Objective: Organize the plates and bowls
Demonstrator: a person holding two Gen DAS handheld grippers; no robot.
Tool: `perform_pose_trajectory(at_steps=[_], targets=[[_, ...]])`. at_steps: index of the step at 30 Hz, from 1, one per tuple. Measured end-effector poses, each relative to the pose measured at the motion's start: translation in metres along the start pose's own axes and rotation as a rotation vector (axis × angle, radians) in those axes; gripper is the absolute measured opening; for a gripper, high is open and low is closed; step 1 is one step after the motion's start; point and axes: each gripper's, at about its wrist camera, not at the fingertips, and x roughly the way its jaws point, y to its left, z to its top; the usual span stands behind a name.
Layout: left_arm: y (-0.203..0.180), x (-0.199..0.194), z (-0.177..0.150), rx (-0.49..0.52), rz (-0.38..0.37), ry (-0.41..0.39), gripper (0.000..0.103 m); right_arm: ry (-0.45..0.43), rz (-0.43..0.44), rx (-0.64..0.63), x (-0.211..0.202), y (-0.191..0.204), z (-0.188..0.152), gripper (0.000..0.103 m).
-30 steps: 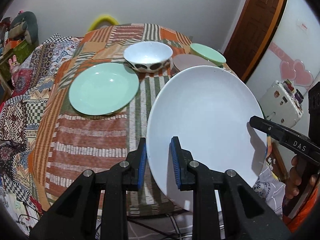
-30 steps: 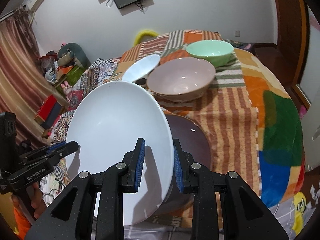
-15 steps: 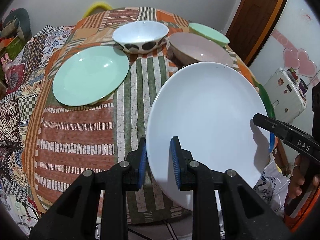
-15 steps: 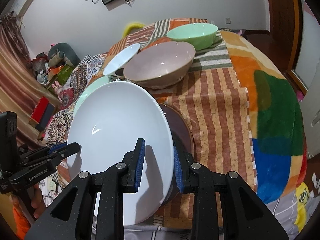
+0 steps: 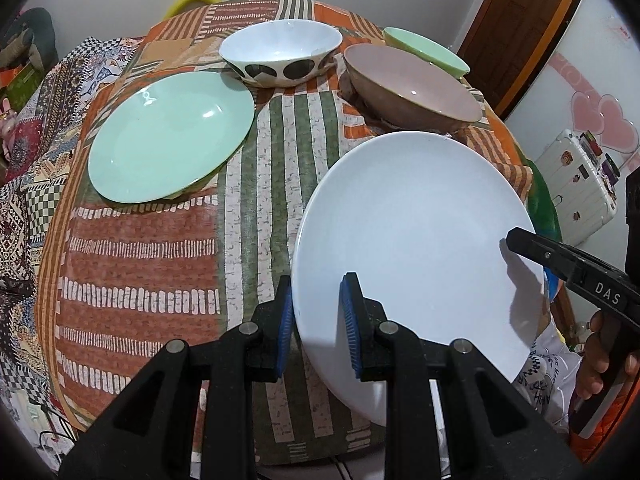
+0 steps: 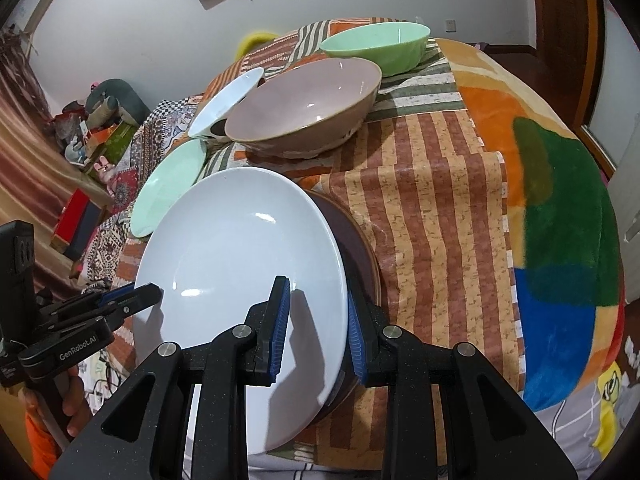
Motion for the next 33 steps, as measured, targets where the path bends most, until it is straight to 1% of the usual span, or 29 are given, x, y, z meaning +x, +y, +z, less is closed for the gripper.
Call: perform_pose_trajectory(at_steps=[5, 13, 22, 24, 28, 30, 33], targets=[[0.000, 0.007, 0.001, -0.002, 0.001, 0.013, 0.024, 0.013, -0.019, 0.000, 0.005, 0.001, 0.001, 0.026], [0.004, 0.011, 0.001, -0.009, 0.001, 0.020, 0.024, 0.017, -0.020, -0.004, 0.008, 0.004, 0.000, 0.027], [0.002, 0.016, 0.003, -0.010, 0.001, 0.024, 0.028, 0.011, -0.040, -0.026, 0.008, 0.006, 0.000, 0.028], [0.002, 0.018, 0.003, -0.012, -0.002, 0.025, 0.028, 0.013, -0.030, -0.024, 0.008, 0.007, 0.000, 0.031], [0.004, 0.019, 0.004, -0.024, -0.018, 0.030, 0.028, 0.027, -0.015, -0.013, 0.008, 0.004, 0.003, 0.031], [0.005, 0.018, 0.003, -0.023, -0.001, 0.020, 0.028, 0.032, -0.005, 0.003, 0.007, 0.001, 0.003, 0.031], [0.007, 0.013, 0.004, -0.032, 0.002, 0.009, 0.028, 0.032, -0.033, -0.022, 0.005, 0.005, 0.003, 0.031]])
